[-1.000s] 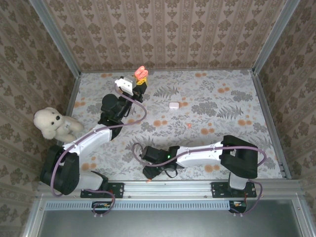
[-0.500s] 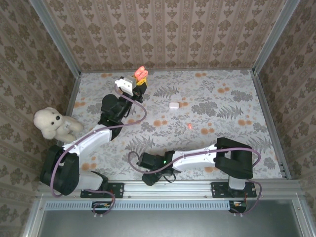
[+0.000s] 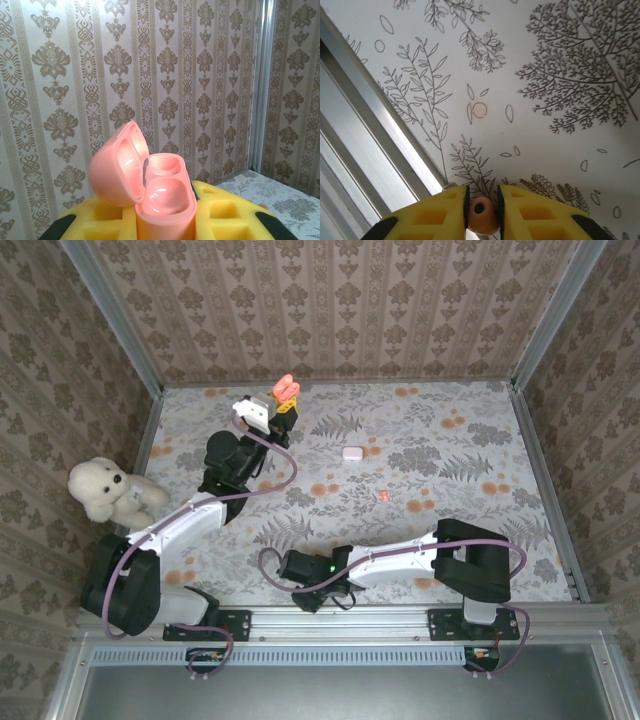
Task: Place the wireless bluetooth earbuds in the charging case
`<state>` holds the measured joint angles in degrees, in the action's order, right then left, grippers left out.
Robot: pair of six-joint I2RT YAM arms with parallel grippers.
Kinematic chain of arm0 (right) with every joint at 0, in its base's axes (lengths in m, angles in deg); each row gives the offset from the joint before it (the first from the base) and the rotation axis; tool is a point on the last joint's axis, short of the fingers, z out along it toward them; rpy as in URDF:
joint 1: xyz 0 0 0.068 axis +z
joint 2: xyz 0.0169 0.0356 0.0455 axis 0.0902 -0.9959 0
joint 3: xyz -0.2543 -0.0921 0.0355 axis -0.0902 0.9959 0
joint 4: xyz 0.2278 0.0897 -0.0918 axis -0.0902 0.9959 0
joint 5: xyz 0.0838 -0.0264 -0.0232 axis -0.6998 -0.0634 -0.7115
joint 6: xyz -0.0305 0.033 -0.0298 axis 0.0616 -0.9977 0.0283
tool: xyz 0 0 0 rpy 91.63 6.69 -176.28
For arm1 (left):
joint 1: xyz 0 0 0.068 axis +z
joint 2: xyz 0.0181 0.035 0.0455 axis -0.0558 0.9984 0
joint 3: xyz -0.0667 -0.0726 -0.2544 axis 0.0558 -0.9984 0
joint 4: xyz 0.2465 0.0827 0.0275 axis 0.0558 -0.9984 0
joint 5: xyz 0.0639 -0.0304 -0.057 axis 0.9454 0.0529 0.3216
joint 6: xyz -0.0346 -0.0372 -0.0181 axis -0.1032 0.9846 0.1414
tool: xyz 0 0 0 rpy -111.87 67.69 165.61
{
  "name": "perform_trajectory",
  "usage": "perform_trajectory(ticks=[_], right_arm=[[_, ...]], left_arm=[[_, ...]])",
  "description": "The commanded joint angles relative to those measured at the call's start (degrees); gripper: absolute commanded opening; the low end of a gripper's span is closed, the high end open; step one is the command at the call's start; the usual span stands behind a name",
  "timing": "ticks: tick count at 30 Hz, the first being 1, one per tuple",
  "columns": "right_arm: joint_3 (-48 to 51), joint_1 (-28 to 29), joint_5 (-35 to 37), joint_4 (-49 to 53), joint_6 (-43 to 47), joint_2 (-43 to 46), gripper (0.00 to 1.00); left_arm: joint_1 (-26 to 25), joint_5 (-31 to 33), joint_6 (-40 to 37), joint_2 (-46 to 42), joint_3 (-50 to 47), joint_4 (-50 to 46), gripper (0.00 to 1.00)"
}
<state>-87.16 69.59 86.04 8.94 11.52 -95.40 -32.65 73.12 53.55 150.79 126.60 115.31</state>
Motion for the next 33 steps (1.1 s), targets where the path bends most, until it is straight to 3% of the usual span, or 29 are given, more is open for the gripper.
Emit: perform_trajectory(ticks=[1,7,14,17,20,22,33], right_arm=[[0.4,-3.1,5.5,3.2,-0.9,2.4,0.22],[2.7,-12.1,8.5,2.5,-3.5,7.0,0.23],[3.9,-20.8,8.2,1.1,-10.2,6.1,0.23],[5.6,-23.1,6.8,-0.5,-14.3,6.2,0.35],[7.9,-24.1,5.3,-2.6,-17.0,7.5,0.5],[9.5,-24.1,4.6,-3.6,-18.4,8.8,0.55],[11.3,-24.0,-1.6,-8.9,-22.0,8.2,0.58]], left_arm=[[0.6,-0.3,-0.5,-0.7,-0.5,0.8,0.0],[0.6,-0.8,0.0,-0.7,-0.7,0.7,0.0],[0.4,-1.8,1.1,-0.6,-0.7,0.8,0.0],[0.0,-2.2,1.4,-0.2,-0.5,0.8,0.0],[-0.3,-2.3,1.4,0.2,-0.2,0.9,0.0],[-0.5,-2.3,1.4,0.5,-0.2,1.0,0.0],[-1.2,-2.5,1.6,1.0,0.1,1.2,0.0]])
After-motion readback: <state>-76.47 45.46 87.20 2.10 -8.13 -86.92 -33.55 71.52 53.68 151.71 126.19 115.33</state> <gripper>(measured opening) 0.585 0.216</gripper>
